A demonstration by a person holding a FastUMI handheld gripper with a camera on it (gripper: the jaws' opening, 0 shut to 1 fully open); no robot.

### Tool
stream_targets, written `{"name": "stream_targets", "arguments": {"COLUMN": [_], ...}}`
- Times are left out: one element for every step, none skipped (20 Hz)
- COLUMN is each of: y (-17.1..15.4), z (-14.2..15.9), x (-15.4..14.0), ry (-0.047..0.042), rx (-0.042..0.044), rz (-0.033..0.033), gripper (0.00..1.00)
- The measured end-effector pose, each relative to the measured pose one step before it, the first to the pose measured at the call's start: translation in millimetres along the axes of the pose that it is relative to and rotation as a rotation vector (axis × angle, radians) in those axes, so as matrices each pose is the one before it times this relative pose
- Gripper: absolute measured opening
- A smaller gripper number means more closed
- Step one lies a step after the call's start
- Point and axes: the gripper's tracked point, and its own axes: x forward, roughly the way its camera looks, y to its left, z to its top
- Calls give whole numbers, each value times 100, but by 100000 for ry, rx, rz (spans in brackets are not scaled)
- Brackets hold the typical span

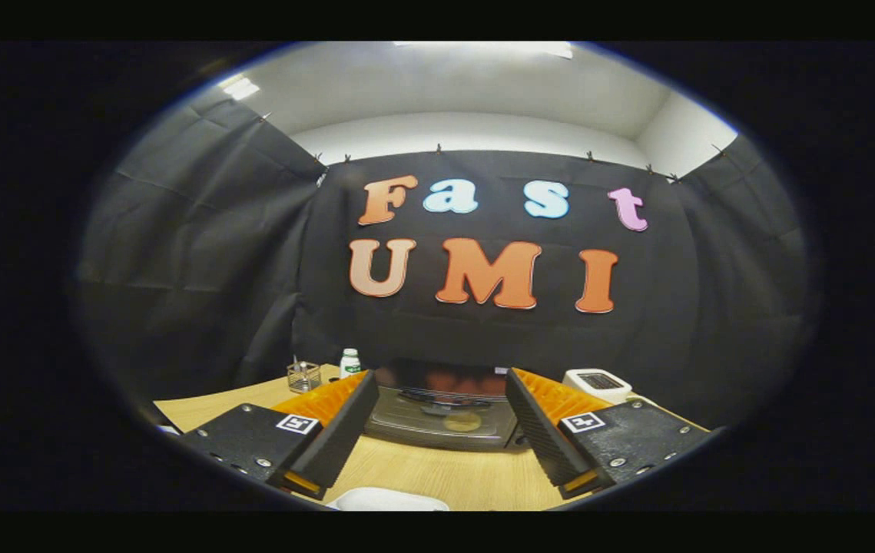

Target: Open the toaster oven, put the food inside, and close the toaster oven door.

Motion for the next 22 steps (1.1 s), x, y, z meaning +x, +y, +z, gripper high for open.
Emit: {"name": "stream_targets", "arguments": {"y": [-171, -120, -54, -136, -105, 0, -154, -174, -197, -139, -78, 20, 82, 99, -9, -142, -63, -42, 44, 50, 54, -15], "z": [-16, 119, 72, 25, 7, -2, -70, -3, -40, -170, -90, -75, 68, -42, -41, 86, -6, -24, -50, -57, -12, -3], "x": [-228, -207, -46, -174, -162, -111, -134, -113, 71, -26, 33, 22, 95, -2, 14, -20, 83, 61, 74, -33, 2, -37], "ry": [-781, -692, -390, -531, -322, -178, -123, -560, -494, 74, 15, 16, -245, -14, -317, -470, -505, -336, -104, -152, -39, -351], "rx": [-329, 355, 707, 995, 1215, 1209, 1256, 1046, 816, 293, 152, -160, -331, -550, -593, -397, -292, 134, 245, 261, 128, 0], "rz": [-928, -331, -161, 199, 278, 515, 133, 18, -324, -288, -369, -103, 71, -28, -348, -917, -784, -585, -120, 196, 109, 136], "gripper": [98, 98, 99, 99, 99, 99, 99, 99, 99, 99, 99, 99, 99, 99, 99, 99, 99, 99, 99, 99, 99, 99]}}
